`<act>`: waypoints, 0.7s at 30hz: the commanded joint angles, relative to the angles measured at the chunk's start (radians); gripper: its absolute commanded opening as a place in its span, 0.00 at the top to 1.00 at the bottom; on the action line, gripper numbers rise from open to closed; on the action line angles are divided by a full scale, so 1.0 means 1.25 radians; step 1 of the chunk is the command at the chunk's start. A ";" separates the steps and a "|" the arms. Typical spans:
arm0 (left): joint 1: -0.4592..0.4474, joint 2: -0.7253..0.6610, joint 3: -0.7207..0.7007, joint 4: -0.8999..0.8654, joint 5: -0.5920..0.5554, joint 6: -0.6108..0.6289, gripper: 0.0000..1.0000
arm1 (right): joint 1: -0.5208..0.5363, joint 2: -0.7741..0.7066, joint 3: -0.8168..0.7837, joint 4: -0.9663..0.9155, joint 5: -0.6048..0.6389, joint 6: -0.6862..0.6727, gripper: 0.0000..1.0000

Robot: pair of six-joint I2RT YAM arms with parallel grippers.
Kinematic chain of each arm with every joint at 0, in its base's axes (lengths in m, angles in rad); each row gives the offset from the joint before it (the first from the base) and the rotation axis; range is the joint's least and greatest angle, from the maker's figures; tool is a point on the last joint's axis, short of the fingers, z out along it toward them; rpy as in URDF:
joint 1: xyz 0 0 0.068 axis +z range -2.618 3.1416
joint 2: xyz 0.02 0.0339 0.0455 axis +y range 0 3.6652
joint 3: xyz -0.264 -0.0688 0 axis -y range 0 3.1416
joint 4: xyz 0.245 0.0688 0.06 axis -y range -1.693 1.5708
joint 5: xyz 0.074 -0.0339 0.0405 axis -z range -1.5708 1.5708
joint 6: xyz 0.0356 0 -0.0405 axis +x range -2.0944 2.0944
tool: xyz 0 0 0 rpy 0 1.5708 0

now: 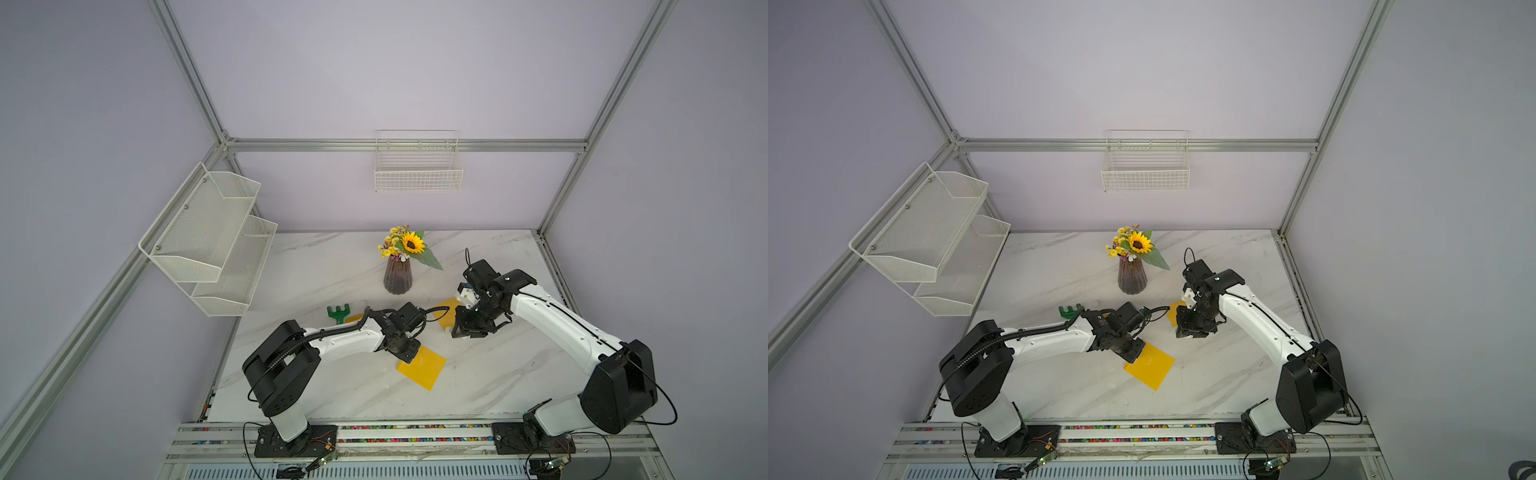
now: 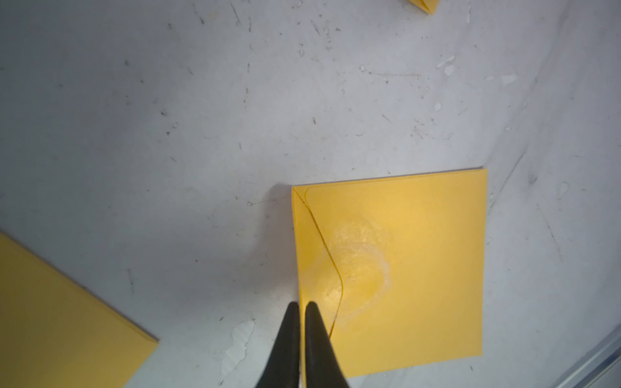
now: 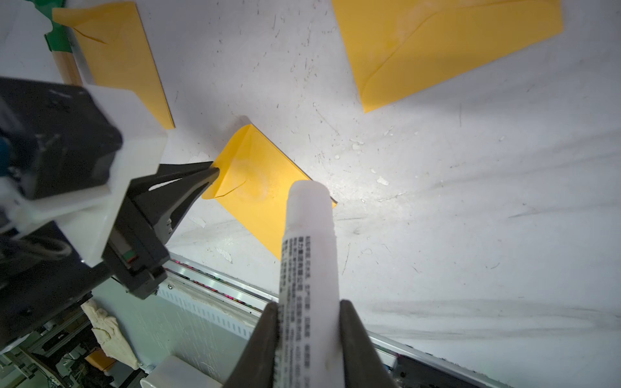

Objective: Seal the envelope with a glue stick
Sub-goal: Seal the envelope at the center of the board.

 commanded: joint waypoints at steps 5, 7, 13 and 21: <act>-0.040 0.036 0.051 0.003 -0.006 -0.022 0.87 | -0.005 -0.028 -0.019 -0.005 0.005 -0.005 1.00; -0.050 0.047 0.058 0.011 0.001 -0.028 0.85 | -0.005 -0.027 -0.022 -0.004 0.005 -0.005 1.00; -0.076 0.091 0.089 0.014 0.011 -0.040 0.82 | -0.006 -0.029 -0.021 -0.004 0.003 -0.005 1.00; -0.079 0.050 0.068 0.002 -0.025 -0.050 0.75 | -0.005 -0.031 -0.022 -0.010 0.005 -0.005 1.00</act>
